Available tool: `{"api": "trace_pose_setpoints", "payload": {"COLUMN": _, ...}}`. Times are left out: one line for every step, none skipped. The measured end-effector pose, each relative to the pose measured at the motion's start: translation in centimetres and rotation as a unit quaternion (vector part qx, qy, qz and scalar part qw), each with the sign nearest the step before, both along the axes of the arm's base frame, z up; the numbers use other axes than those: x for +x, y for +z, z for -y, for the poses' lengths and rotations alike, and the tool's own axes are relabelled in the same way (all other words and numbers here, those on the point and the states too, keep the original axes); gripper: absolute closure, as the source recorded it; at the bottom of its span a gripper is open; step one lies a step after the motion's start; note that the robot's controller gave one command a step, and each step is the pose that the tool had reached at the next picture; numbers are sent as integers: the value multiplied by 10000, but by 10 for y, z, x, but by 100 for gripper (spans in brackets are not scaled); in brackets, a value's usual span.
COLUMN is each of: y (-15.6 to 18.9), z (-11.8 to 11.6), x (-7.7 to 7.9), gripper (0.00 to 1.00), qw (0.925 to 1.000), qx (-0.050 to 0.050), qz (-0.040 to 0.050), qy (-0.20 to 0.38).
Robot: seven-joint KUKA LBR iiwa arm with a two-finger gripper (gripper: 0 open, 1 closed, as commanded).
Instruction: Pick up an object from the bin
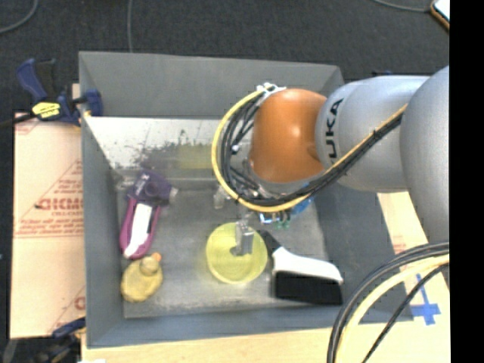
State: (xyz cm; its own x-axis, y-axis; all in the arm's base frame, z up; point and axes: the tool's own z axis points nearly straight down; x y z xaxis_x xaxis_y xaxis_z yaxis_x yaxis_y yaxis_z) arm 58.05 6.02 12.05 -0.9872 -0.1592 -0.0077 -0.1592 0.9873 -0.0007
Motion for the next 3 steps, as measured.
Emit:
{"api": "trace_pose_setpoints", "payload": {"y": 33, "z": 24, "x": 3, "gripper": 0, "qw": 9998, "qx": 3, "qz": 7, "qy": 180}}
{"api": "trace_pose_setpoints", "payload": {"y": -8, "z": -17, "x": -36, "gripper": 0, "qw": 9761, "qx": -7, "qz": -24, "qy": 2174}}
{"api": "trace_pose_setpoints", "payload": {"y": -50, "z": -10, "x": -43, "gripper": 0, "qw": 9982, "qx": -10, "qz": 67, "qy": 593}}
